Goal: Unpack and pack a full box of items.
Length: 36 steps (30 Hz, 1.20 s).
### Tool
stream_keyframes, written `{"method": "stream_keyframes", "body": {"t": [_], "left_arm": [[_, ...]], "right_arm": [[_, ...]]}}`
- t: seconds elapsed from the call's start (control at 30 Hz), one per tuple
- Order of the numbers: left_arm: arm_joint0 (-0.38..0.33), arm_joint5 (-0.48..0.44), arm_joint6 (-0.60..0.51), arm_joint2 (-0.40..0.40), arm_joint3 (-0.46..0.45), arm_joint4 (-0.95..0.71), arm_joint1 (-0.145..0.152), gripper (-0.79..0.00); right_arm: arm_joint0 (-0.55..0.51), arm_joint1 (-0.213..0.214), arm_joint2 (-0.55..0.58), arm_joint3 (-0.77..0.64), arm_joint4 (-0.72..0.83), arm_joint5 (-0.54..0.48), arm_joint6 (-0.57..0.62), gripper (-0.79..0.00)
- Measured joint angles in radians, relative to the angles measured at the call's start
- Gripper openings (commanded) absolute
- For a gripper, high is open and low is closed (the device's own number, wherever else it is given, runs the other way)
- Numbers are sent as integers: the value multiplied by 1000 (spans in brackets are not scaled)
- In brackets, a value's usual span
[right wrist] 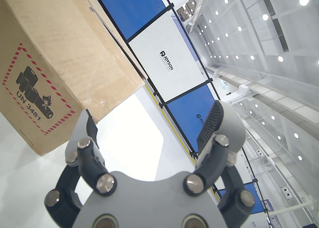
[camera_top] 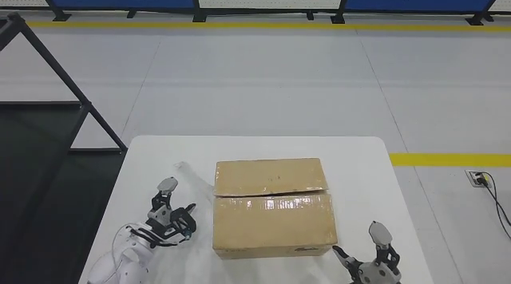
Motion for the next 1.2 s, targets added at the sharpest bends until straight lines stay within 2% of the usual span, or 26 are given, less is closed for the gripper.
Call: {"method": "stream_keyframes", "body": {"t": [0.17,0.33,0.7,0.9,1.2], "left_arm": [[-45,44,10,23,40,47,-2,0],[-113,88,71,61,126,80,-6,0],[-247,203,115,135,303,56,-30,0],[-244,296,109,135,320,30,-36,0],[-177,369,91,80,253,-17,-30,0]], "right_arm": [[11,0,-6,5,-6,-9,-2,0],[7,-1,-2,8,-3,-2,-3,0],[-31,-2,12,-10,-2,27,-4,0],[-34,-3,11,-12,-3,29,-4,0],[-11,-4,1,-3,-8,8,-6,0]]}}
